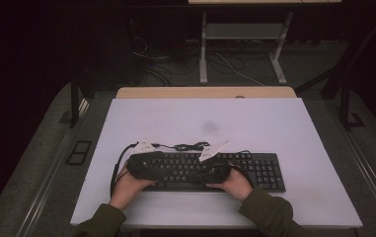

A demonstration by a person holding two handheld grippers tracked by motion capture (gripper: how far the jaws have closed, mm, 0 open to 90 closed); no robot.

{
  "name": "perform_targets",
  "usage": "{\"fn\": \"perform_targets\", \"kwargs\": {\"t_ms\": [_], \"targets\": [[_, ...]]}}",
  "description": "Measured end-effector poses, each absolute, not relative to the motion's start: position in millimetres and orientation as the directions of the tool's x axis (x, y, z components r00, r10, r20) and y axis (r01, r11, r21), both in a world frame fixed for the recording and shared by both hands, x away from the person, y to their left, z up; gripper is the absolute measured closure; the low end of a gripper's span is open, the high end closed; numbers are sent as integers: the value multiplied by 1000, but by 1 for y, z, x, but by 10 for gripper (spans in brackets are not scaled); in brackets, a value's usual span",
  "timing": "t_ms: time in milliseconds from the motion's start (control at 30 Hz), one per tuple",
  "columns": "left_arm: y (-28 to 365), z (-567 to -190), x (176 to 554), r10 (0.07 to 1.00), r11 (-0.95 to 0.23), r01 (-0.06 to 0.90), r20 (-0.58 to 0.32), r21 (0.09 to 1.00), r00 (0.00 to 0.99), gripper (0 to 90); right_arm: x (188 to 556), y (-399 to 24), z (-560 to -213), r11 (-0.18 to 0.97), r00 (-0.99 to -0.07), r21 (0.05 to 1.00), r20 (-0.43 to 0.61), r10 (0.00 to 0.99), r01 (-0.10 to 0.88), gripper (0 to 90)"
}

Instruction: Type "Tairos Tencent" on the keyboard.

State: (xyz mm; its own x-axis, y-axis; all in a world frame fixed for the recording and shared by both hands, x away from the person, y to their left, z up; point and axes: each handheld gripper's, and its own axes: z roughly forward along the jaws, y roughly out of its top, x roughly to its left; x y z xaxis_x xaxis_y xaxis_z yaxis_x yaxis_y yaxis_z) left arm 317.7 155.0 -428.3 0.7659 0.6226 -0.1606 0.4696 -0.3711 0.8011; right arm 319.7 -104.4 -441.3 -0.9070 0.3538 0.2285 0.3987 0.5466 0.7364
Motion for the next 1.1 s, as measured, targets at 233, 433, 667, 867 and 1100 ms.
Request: {"fn": "perform_targets", "kwargs": {"t_ms": [233,433,667,867,1100], "targets": [[154,-427,318,619,-373,460,-154,806,770,211,320,-108,-436,514,-903,757,238,357,403,861],[151,-427,318,611,-376,460,-158,804,776,274,322,-112,-434,485,-898,772,250,362,411,739],[148,-427,319,600,-382,462,-165,801,783,394,323,-115,-433,462,-893,783,257,369,416,491],[145,-426,320,583,-387,453,-168,803,795,552,324,-119,-432,435,-888,799,251,386,415,340],[142,-425,321,559,-396,454,-183,798,809,754,328,-127,-431,414,-875,806,244,418,423,267]]}}
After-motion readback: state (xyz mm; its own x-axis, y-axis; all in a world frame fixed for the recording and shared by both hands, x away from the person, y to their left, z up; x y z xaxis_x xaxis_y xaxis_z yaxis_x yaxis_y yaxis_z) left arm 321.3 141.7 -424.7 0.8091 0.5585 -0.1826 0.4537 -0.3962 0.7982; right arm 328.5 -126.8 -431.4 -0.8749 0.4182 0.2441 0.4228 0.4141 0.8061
